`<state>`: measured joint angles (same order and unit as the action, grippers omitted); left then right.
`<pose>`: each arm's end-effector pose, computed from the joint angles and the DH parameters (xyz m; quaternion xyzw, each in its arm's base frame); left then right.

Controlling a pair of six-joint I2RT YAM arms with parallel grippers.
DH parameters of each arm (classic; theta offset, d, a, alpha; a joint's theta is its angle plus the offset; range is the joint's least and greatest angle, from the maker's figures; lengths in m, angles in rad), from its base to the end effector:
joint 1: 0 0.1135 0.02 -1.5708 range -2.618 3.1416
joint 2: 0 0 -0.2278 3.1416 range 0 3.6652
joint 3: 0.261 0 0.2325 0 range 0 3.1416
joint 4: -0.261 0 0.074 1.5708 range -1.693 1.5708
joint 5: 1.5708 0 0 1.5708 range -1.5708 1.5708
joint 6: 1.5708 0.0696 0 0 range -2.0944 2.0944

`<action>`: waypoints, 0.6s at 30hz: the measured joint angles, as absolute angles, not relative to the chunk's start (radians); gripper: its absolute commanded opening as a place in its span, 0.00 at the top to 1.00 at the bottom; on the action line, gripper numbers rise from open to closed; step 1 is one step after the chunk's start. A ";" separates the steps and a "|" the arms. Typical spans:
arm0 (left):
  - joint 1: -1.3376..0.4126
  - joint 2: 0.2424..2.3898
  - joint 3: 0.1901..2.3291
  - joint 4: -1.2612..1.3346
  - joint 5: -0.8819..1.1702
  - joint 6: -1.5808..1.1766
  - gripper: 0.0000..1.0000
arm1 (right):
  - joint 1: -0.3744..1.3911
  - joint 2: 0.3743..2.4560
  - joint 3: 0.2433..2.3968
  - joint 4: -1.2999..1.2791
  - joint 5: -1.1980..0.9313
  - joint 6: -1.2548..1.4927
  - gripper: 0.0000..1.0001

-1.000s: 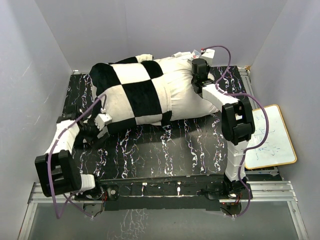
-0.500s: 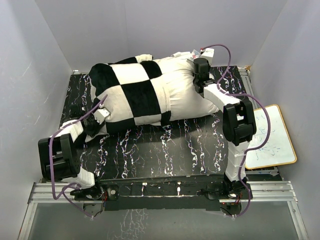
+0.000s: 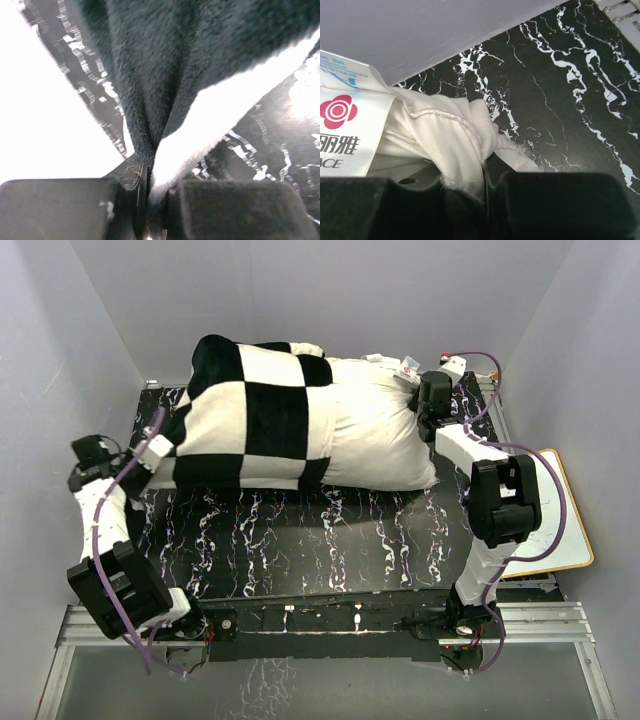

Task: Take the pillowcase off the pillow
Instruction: Remove the pillow from the pillowcase.

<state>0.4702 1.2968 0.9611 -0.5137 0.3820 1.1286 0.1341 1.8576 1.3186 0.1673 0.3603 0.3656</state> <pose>0.2629 0.1045 0.2114 0.3604 0.8476 0.1246 0.3689 0.4370 0.0342 0.2177 0.1942 0.7951 -0.0061 0.5745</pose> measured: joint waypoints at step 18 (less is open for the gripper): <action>0.685 1.446 1.244 -0.803 0.528 1.201 0.31 | 0.052 1.795 1.213 0.157 0.088 0.474 0.92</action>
<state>0.6853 1.4460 1.2438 -0.8032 0.5282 1.2007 0.0525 1.7954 1.2133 0.1566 0.0875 0.4744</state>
